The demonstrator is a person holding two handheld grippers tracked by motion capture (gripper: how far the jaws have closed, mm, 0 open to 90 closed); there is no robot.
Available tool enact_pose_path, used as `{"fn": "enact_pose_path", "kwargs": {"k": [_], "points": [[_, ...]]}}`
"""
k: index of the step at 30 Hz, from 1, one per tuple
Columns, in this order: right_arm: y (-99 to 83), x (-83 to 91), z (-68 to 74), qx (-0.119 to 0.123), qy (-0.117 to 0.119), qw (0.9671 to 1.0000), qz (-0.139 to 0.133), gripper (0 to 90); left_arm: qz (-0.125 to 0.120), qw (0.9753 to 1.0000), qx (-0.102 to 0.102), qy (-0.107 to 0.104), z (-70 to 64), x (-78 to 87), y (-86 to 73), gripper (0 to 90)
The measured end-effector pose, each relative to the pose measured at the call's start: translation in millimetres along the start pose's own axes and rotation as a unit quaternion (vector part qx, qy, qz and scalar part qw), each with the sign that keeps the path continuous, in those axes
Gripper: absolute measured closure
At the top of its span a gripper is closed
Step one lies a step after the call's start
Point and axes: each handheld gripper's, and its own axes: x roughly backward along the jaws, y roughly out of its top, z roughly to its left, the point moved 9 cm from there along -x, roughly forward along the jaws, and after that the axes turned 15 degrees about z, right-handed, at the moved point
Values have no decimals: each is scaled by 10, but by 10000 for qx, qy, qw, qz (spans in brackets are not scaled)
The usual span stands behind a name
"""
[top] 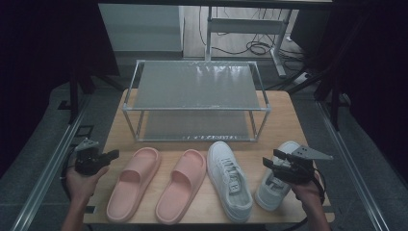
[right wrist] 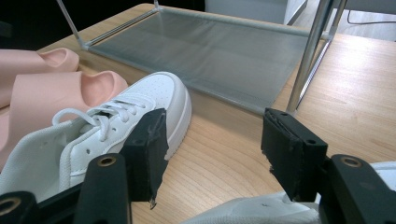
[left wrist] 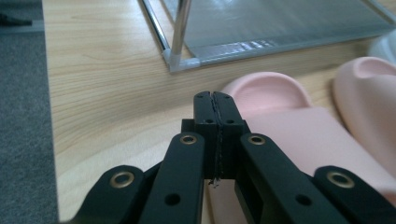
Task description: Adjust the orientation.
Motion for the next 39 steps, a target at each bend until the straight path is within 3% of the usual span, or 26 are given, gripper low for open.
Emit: {"fn": "enact_pose_path", "kwargs": {"k": [2,8,10,17,20,21,24,29,32,35,39], "points": [[-2,-9,7,5,3,10000,14,414,-128,9999,-91,-25,-71,124,-52,896],[-11,-12,2,-6,3,10000,35,414,-332,9991,-268,-69,-218,295,-97,891],[-7,-5,5,-3,4,10000,13,414,-452,9983,-368,13,-276,390,-94,888],[-7,-1,2,-4,3,10000,8,414,-586,9965,-459,386,-239,524,-50,882],[-10,0,-3,-19,7,10000,12,414,-640,9952,-441,592,-150,601,-15,879],[-11,-1,-6,-23,7,10000,14,414,-637,9949,-319,710,-65,659,-10,878],[-13,-1,-10,-22,3,10000,13,414,-653,9950,-279,700,-42,705,-36,878],[-15,-6,-12,-12,-6,10000,30,414,-531,9957,-331,676,-142,747,-184,871],[-11,-8,5,-3,7,10000,24,414,-509,9971,-344,453,-323,784,-331,865],[-10,-5,7,8,5,10000,30,414,-488,9974,-381,377,-409,785,-397,856],[-9,-3,3,-4,2,10000,15,415,-337,9980,-473,240,-584,687,-509,836]]}}
